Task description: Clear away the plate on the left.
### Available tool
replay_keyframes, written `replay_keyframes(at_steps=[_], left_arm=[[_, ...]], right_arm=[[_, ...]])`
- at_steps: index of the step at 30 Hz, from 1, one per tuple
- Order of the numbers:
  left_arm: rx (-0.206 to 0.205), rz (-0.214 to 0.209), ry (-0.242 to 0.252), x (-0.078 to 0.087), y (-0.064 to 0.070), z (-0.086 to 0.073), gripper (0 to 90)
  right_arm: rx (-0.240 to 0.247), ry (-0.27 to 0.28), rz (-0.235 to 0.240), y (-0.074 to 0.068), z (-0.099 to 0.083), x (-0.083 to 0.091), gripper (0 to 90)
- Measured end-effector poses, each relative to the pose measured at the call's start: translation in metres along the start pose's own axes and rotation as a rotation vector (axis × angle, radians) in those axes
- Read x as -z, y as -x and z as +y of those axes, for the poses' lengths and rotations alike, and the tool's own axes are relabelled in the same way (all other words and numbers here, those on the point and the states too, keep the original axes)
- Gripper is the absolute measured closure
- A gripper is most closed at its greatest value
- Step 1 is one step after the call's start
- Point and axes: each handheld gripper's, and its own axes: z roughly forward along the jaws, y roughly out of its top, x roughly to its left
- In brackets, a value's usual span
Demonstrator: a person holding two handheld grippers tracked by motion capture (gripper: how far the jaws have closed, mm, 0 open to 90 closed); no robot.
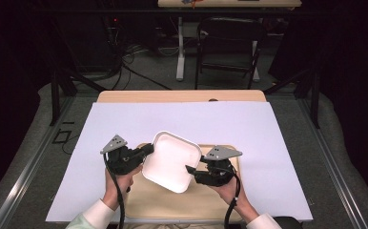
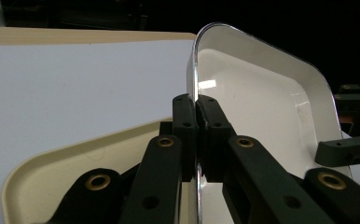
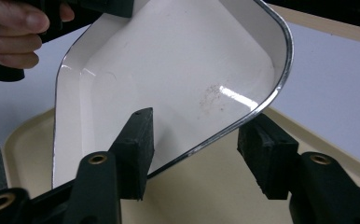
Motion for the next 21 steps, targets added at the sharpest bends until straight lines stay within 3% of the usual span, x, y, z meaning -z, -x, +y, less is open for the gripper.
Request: replay_keyframes(at_steps=[9,14,21], left_arm=[[0.013,-0.035,-0.029,0.006,0.004,-0.008,86.4],[0.023,-0.05,-0.048,0.009,0.006,-0.012,86.4],[0.047,-0.08,-0.091,0.013,0.012,-0.019,86.4]], right_arm=[[-0.011,0.011,0.017,0.005,0.001,0.009,60.6],[-0.015,0.005,0.037,0.004,0.002,0.013,63.5],[-0.058,0.007,0.09,0.007,0.004,0.023,69.6]])
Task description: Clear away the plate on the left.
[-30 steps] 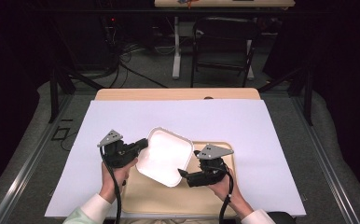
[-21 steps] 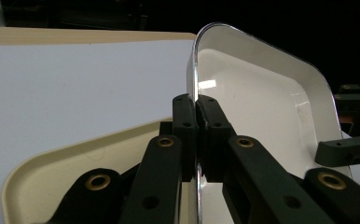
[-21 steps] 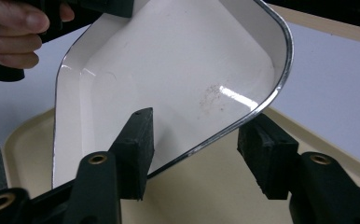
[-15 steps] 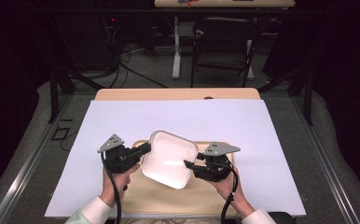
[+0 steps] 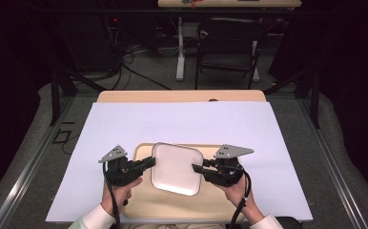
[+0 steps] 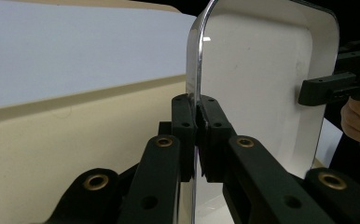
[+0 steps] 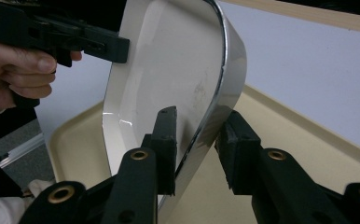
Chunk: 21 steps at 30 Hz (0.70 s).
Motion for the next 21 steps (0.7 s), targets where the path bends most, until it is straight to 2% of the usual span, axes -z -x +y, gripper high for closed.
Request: replay_keyframes(at_steps=[9,12,16,19,20,21], left_arm=[[0.036,-0.014,-0.039,-0.001,0.002,-0.005,86.2],[0.051,-0.009,-0.073,-0.001,0.002,-0.009,86.1],[0.08,-0.005,-0.104,-0.002,0.0,-0.015,85.9],[0.085,0.001,-0.122,-0.003,-0.002,-0.017,85.7],[0.115,-0.011,-0.141,-0.006,-0.007,-0.019,85.6],[0.115,-0.011,-0.141,-0.006,-0.007,-0.019,85.6]], right_arm=[[-0.07,-0.043,0.015,0.003,-0.002,0.001,73.5],[-0.091,-0.064,0.021,0.005,-0.004,-0.001,74.4],[-0.102,-0.104,0.02,0.008,-0.007,-0.007,75.4],[-0.109,-0.131,0.016,0.01,-0.009,-0.014,76.0],[-0.112,-0.137,0.015,0.011,-0.01,-0.015,76.0],[-0.121,-0.145,0.017,0.013,-0.011,-0.017,76.2]])
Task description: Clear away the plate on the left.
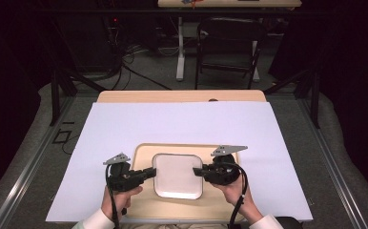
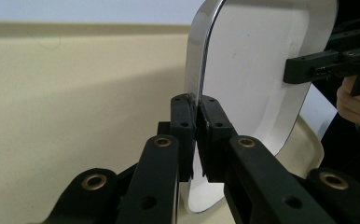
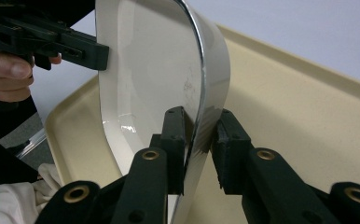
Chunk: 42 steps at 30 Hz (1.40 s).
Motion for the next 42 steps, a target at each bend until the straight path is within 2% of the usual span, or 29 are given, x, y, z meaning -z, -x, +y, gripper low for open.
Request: replay_keyframes(at_steps=[2,4,8,14,15,16,18,20,24,30,34,36,38,39,40,42], left_arm=[[0.007,0.013,-0.028,-0.004,-0.005,-0.002,85.7],[0.012,0.011,-0.027,-0.005,-0.006,-0.003,85.7],[-0.028,0.051,-0.026,-0.007,-0.006,0.0,85.6],[-0.054,0.071,-0.018,-0.01,-0.007,0.001,85.0],[-0.074,0.084,-0.018,-0.011,-0.006,0.001,84.8],[-0.074,0.084,-0.018,-0.011,-0.006,0.001,84.6],[-0.093,0.101,-0.027,-0.014,-0.006,0.002,84.1],[-0.089,0.102,-0.032,-0.016,-0.006,0.002,83.9],[-0.133,0.135,-0.043,-0.02,-0.004,0.002,82.9],[-0.148,0.156,-0.052,-0.024,-0.005,0.002,82.0],[-0.146,0.153,-0.065,-0.026,-0.008,0.002,80.6],[-0.093,0.13,-0.076,-0.029,-0.013,-0.001,80.7],[-0.087,0.134,-0.09,-0.031,-0.015,-0.002,79.1],[-0.081,0.15,-0.098,-0.032,-0.017,-0.003,78.4],[-0.078,0.148,-0.101,-0.033,-0.018,-0.003,77.9],[-0.073,0.146,-0.105,-0.033,-0.019,-0.004,77.7]], right_arm=[[0.009,-0.013,-0.002,0.002,0.0,-0.004,76.2],[0.016,-0.022,-0.005,0.003,0.0,-0.006,76.2],[0.021,-0.042,-0.012,0.007,0.0,-0.014,75.0],[0.04,-0.058,-0.022,0.011,0.0,-0.019,73.2],[0.055,-0.072,-0.033,0.011,0.0,-0.021,72.2],[0.055,-0.072,-0.033,0.011,0.0,-0.021,72.2],[0.064,-0.081,-0.044,0.013,0.0,-0.023,70.7],[0.072,-0.091,-0.054,0.013,0.0,-0.024,69.3],[0.081,-0.108,-0.065,0.014,0.001,-0.027,67.1],[0.096,-0.129,-0.075,0.017,0.001,-0.032,63.6],[0.101,-0.14,-0.082,0.018,0.001,-0.034,62.4],[0.102,-0.15,-0.088,0.019,0.001,-0.036,61.6],[0.102,-0.164,-0.091,0.021,0.0,-0.039,61.4],[0.116,-0.184,-0.109,0.023,-0.001,-0.042,62.6],[0.13,-0.196,-0.123,0.022,-0.001,-0.044,62.9],[0.13,-0.203,-0.12,0.023,-0.002,-0.045,62.7]])
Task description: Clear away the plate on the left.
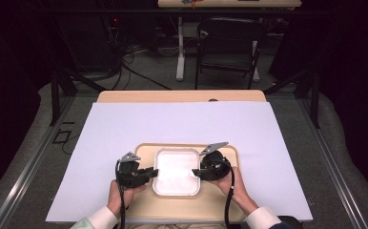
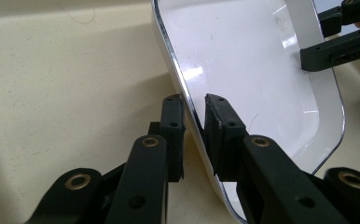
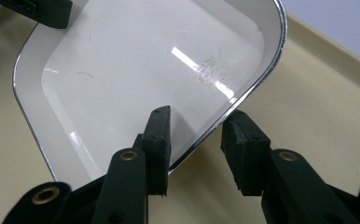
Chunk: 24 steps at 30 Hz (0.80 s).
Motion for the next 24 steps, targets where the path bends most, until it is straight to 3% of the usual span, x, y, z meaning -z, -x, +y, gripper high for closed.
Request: replay_keyframes(at_steps=[24], left_arm=[[-0.07,0.031,-0.07,-0.0072,0.0064,-0.0002,74.9]], right_arm=[[-0.035,-0.037,0.033,0.0062,-0.0018,-0.0017,62.1]])
